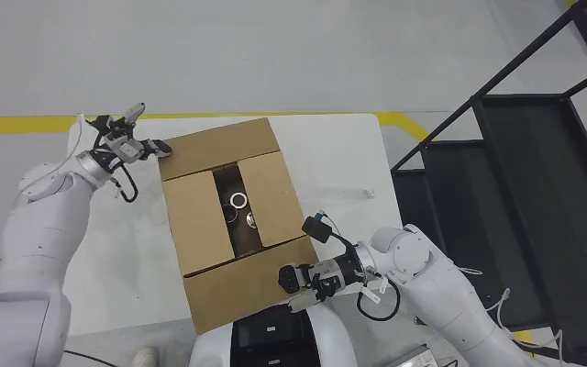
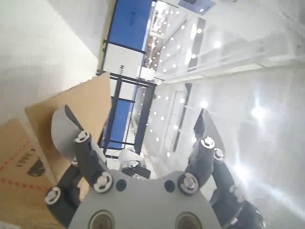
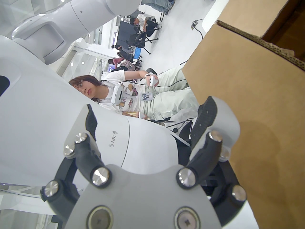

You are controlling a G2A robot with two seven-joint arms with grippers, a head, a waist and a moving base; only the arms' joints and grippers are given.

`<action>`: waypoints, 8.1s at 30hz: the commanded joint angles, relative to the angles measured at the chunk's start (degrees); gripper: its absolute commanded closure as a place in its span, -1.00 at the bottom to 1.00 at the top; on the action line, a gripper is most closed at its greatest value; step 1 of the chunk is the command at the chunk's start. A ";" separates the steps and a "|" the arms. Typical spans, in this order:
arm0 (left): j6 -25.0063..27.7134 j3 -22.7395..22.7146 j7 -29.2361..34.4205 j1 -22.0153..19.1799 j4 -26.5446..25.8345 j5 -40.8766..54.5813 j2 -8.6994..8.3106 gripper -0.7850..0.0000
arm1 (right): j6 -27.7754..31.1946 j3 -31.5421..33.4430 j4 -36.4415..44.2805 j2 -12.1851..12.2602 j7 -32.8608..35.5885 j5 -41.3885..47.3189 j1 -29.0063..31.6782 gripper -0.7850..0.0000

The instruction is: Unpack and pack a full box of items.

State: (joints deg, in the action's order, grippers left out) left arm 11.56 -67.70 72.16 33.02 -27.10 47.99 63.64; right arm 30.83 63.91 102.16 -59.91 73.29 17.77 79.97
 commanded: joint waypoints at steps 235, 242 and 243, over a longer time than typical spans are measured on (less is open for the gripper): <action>2.86 -30.64 -2.29 34.74 -56.14 -17.27 -7.60 -1.00 | -34.57 10.23 4.38 -4.65 -24.40 -36.49 5.46 -1.00; 2.81 -33.88 -3.21 37.51 -53.99 -14.24 -8.02 -1.00 | -32.53 10.99 7.80 -4.34 -26.07 -37.39 5.86 -1.00; 2.93 -34.04 -3.50 37.70 -53.46 -13.95 -8.04 -1.00 | -32.25 11.25 9.36 -4.22 -26.24 -38.43 6.35 -1.00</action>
State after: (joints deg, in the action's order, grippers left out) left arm 14.36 -101.52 69.06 70.49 -81.25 33.67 55.62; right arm -1.78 74.82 109.62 -64.28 47.29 -19.45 85.75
